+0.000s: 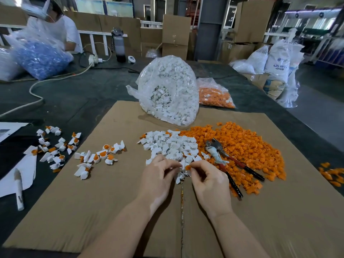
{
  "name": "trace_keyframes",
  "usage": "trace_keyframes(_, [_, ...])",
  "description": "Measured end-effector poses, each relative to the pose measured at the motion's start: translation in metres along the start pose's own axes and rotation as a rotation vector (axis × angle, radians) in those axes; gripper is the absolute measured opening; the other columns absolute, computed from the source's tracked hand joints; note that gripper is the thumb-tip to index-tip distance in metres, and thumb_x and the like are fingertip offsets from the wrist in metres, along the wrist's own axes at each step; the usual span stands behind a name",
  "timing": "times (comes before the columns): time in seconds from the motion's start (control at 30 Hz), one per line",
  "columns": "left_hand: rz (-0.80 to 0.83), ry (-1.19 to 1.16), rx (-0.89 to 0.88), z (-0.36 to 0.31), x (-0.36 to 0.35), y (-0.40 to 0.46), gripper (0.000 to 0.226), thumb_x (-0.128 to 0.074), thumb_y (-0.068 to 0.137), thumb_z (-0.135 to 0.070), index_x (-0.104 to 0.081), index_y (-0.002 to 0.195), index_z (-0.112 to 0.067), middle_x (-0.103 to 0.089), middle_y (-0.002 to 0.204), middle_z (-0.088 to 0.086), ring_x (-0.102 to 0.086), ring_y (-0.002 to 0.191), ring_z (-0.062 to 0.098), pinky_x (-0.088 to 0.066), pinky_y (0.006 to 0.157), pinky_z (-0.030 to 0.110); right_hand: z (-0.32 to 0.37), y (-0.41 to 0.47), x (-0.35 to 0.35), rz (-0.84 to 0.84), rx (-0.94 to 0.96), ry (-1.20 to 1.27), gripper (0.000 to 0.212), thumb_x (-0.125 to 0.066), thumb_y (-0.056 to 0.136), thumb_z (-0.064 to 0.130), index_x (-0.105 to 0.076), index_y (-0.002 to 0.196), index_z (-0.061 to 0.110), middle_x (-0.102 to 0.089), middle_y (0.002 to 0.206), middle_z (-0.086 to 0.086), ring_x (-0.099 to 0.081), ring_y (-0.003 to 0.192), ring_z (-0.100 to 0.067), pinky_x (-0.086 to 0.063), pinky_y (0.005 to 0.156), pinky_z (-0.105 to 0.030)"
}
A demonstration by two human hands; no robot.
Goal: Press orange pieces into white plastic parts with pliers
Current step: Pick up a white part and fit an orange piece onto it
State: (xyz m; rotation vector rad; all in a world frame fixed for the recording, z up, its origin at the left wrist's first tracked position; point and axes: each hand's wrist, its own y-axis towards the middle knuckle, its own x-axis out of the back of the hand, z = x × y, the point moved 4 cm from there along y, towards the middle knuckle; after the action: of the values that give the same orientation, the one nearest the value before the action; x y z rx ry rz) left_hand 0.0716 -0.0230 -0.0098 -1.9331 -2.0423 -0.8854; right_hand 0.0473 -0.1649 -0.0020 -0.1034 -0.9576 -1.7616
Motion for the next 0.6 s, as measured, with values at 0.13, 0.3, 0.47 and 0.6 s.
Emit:
trace_keyframes(0.13, [-0.012, -0.065, 0.020, 0.001, 0.003, -0.004, 0.010, -0.067, 0.084, -0.017, -0.071, 0.086, -0.026, -0.061, 0.083, -0.010, -0.056, 0.082, 0.001, -0.037, 0.070, 0.006, 0.000, 0.000, 0.000, 0.006, -0.004, -0.001, 0.010, -0.068, 0.081, 0.002, -0.070, 0.085, 0.012, -0.067, 0.072, 0.006, -0.061, 0.064, -0.007, -0.052, 0.062, -0.026])
trace_keyframes(0.3, [0.011, -0.149, 0.091, 0.001, 0.002, -0.007, 0.015, -0.068, 0.081, -0.015, -0.069, 0.078, -0.030, -0.065, 0.078, -0.014, -0.056, 0.077, -0.009, -0.038, 0.066, 0.001, 0.000, -0.001, 0.000, 0.027, -0.021, 0.020, 0.009, -0.066, 0.083, 0.004, -0.069, 0.086, 0.012, -0.066, 0.073, 0.006, -0.060, 0.066, -0.007, -0.051, 0.063, -0.025])
trace_keyframes(0.47, [-0.009, -0.201, 0.197, 0.007, 0.003, -0.005, 0.025, -0.072, 0.079, -0.014, -0.067, 0.089, -0.035, -0.061, 0.078, -0.012, -0.056, 0.075, -0.001, -0.037, 0.065, 0.002, 0.000, 0.000, -0.002, 0.051, -0.044, 0.043, 0.004, -0.067, 0.083, 0.007, -0.068, 0.083, 0.010, -0.065, 0.076, 0.004, -0.060, 0.072, -0.011, -0.050, 0.066, -0.031])
trace_keyframes(0.6, [-0.015, -0.193, 0.234, 0.010, 0.003, -0.004, 0.015, -0.072, 0.079, -0.017, -0.068, 0.088, -0.027, -0.066, 0.082, -0.006, -0.061, 0.078, 0.007, -0.040, 0.064, 0.007, 0.001, 0.000, -0.003, 0.080, -0.043, 0.050, 0.004, -0.067, 0.084, 0.011, -0.066, 0.080, 0.012, -0.064, 0.074, 0.004, -0.059, 0.072, -0.010, -0.049, 0.066, -0.031])
